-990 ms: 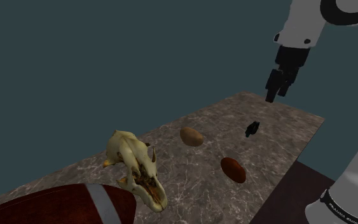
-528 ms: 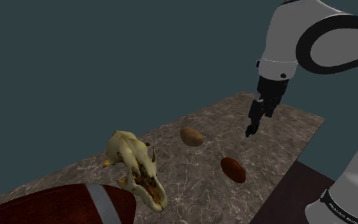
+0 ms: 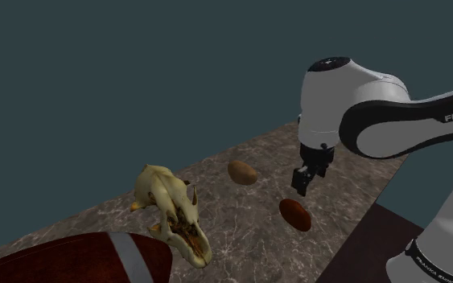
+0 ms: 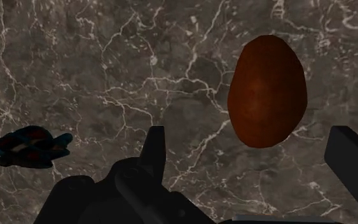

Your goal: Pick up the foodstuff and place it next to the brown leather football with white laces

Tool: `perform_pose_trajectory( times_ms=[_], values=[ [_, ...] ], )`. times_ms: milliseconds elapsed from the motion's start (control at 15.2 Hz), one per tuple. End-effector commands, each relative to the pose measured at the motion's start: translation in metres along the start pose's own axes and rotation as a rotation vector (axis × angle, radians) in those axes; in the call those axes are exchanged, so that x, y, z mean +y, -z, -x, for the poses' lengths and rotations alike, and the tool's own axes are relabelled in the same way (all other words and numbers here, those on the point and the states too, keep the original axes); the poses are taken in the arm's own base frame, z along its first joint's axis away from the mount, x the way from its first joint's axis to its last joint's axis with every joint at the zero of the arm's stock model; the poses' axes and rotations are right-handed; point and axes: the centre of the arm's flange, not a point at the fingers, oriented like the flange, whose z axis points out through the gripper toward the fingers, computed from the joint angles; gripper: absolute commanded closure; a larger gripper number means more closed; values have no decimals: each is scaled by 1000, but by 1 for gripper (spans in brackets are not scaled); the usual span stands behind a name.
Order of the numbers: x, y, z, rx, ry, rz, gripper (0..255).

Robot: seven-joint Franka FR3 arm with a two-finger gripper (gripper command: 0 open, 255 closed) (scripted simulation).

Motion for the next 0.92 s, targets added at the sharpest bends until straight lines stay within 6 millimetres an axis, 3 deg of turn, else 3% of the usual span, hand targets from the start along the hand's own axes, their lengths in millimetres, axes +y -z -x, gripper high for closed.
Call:
perform_pose_trajectory(
  times_ms=[0,330,858],
  values=[
    [-23,-25,1,-2,0,31,0],
    [-66,-79,-3,-10,1,109,0],
    [-62,-119,-2,-10,1,109,0]
  ],
)
